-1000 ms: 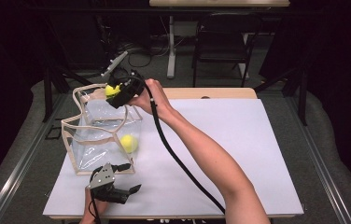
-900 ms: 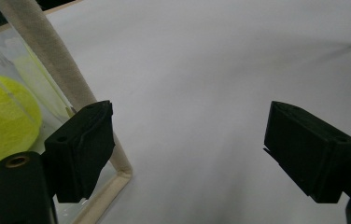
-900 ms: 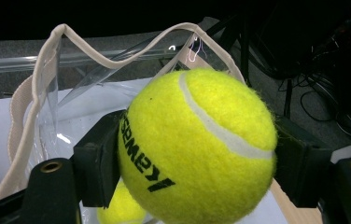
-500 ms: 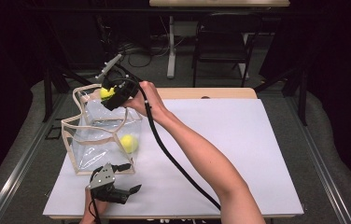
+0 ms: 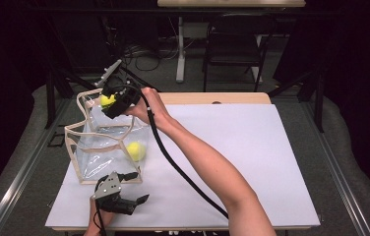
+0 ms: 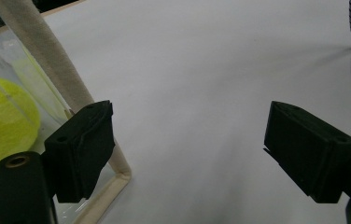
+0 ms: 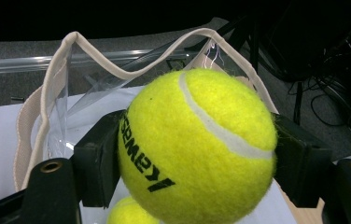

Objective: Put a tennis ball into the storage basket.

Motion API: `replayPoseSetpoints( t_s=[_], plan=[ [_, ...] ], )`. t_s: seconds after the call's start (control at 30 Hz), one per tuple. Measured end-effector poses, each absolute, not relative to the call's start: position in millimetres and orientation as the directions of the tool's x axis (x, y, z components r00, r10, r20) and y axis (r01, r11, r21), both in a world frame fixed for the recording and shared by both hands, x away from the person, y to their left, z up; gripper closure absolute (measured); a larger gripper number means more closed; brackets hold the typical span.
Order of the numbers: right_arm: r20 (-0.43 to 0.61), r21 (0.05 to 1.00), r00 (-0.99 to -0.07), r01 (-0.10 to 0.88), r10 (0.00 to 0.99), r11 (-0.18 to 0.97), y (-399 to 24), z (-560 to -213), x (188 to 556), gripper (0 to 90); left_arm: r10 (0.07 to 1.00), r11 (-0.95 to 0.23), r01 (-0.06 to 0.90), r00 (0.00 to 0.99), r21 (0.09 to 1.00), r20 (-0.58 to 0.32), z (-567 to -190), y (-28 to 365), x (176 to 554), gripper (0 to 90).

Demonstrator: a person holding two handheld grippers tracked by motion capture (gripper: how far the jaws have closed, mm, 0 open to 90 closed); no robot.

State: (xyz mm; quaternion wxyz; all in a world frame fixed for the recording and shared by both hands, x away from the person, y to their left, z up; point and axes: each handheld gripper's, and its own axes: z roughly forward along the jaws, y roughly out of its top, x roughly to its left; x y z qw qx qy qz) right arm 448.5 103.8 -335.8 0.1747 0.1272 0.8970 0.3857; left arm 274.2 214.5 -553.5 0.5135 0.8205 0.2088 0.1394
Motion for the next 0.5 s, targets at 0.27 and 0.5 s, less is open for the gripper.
replayPoseSetpoints(
  t_s=[0.27,0.5],
  plan=[
    [-0.212,0.73,-0.911,0.093,0.353,0.677,110.6,-339.3,447.2,26.5,0.484,-0.384,0.2,0.875,0.901,0.012,-553.5,214.6,274.4,16.1],
    [-0.204,0.726,-0.915,0.096,0.347,0.681,114.4,-342.0,446.7,26.5,0.487,-0.385,0.2,0.873,0.901,0.014,-553.5,214.8,274.5,16.0]
  ],
)
